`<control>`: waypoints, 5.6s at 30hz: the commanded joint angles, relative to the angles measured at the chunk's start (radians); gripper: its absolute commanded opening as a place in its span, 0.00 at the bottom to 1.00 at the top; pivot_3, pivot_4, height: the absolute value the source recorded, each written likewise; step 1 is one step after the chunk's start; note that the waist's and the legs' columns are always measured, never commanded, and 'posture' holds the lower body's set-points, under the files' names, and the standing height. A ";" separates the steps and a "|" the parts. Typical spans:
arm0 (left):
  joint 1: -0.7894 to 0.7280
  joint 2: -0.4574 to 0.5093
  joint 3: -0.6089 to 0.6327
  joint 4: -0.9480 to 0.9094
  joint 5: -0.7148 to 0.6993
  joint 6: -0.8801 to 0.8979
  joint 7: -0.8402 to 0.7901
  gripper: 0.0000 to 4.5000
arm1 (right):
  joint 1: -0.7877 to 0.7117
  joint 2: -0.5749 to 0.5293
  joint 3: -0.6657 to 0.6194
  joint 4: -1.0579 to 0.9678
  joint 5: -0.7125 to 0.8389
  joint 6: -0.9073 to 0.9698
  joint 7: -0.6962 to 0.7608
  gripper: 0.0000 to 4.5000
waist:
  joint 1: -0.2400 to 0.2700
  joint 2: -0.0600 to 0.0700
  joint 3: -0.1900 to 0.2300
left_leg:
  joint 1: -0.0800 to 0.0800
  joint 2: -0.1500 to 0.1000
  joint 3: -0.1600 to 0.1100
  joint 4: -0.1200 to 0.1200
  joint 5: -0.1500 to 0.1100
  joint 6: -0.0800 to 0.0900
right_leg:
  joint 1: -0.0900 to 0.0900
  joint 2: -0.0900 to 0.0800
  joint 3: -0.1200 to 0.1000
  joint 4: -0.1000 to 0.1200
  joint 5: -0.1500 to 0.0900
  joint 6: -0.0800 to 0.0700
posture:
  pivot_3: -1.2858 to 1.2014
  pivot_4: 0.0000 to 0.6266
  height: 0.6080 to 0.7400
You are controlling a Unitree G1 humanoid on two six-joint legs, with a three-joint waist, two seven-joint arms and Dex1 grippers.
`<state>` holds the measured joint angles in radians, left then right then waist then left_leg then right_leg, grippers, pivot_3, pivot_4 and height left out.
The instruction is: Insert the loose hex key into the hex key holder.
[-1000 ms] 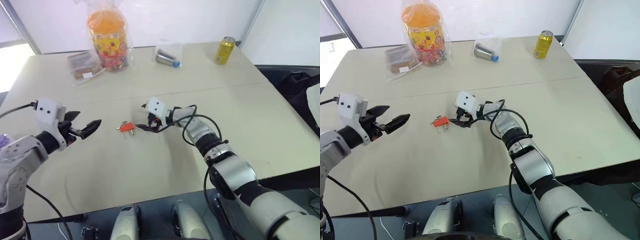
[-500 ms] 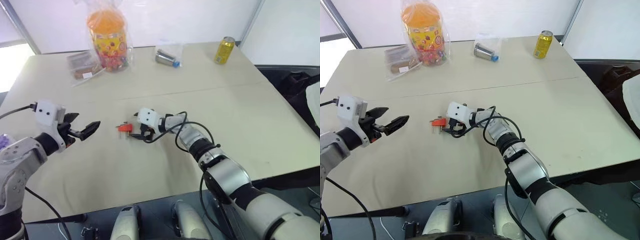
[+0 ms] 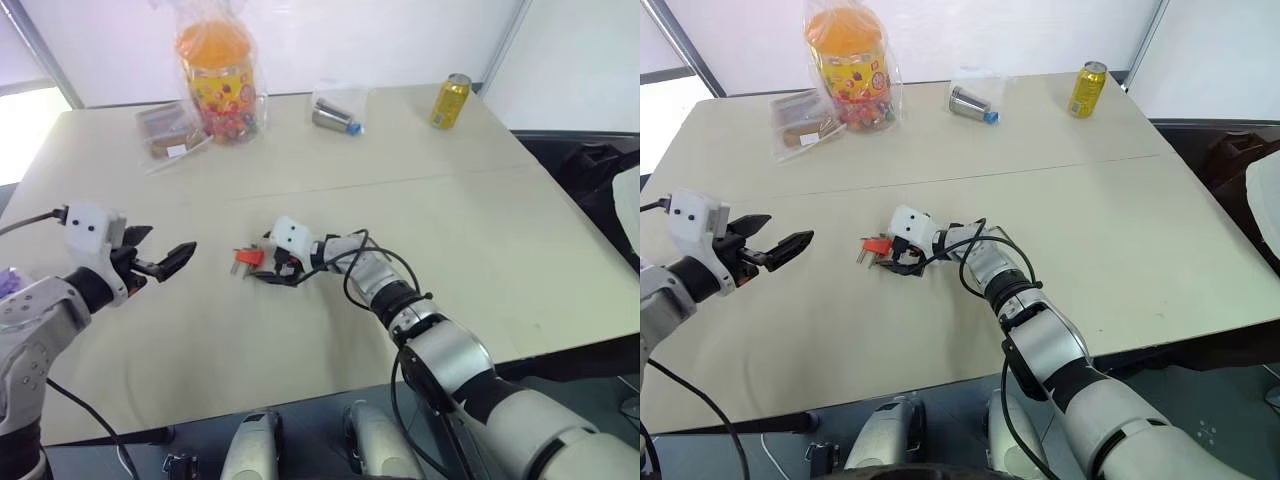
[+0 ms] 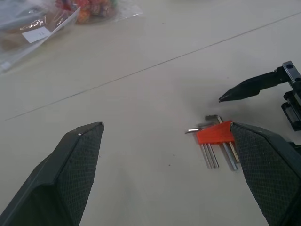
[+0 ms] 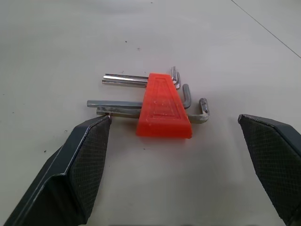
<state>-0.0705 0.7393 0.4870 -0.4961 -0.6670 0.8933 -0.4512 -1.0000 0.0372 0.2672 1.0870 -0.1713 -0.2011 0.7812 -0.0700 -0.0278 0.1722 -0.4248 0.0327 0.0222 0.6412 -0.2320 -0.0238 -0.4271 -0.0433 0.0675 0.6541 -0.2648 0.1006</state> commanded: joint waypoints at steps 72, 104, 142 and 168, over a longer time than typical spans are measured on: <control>-0.652 -0.042 -0.282 0.322 -0.238 -0.008 -0.472 0.70 | -0.106 -0.558 0.058 -0.570 -0.256 -0.894 -0.443 0.23 | 0.003 -0.002 0.003 | 0.001 0.000 0.002 -0.006 0.005 -0.006 | -0.001 0.010 0.002 -0.002 0.000 0.000 | 0.52 0.24 1.00; -0.637 -0.089 -0.312 0.305 -0.218 -0.030 -0.459 0.00 | -0.037 -0.592 0.067 -0.638 -0.162 -0.834 -0.266 0.98 | 0.005 -0.002 0.003 | 0.001 0.000 0.002 0.001 0.005 -0.006 | 0.000 0.011 0.002 0.003 0.000 0.000 | 0.52 0.24 1.00; -0.533 -0.058 -0.261 0.173 -0.203 -0.086 -0.317 0.00 | 0.138 -0.538 -0.009 -0.580 0.165 0.887 0.110 0.57 | 0.026 -0.002 0.003 | 0.000 0.001 0.003 0.007 0.004 -0.003 | 0.001 0.013 0.001 0.005 0.000 0.000 | 0.52 0.24 1.00; -0.617 -0.123 -0.325 0.248 -0.128 -0.149 -0.301 0.00 | 0.021 -0.208 -0.433 -1.010 0.481 0.470 -0.365 0.01 | 0.027 -0.001 0.004 | -0.001 0.001 0.002 0.005 0.004 -0.003 | -0.001 0.014 0.001 0.006 0.000 0.000 | 0.52 0.24 1.00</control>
<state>-0.6582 0.6183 0.1678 -0.2424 -0.8097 0.7738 -0.7500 -0.9620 -0.1843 -0.1389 0.1471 0.2418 0.2479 0.4240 -0.0431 -0.0284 0.1763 -0.4263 0.0342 0.0246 0.6465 -0.2284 -0.0271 -0.4282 -0.0298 0.0689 0.6598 -0.2649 0.1011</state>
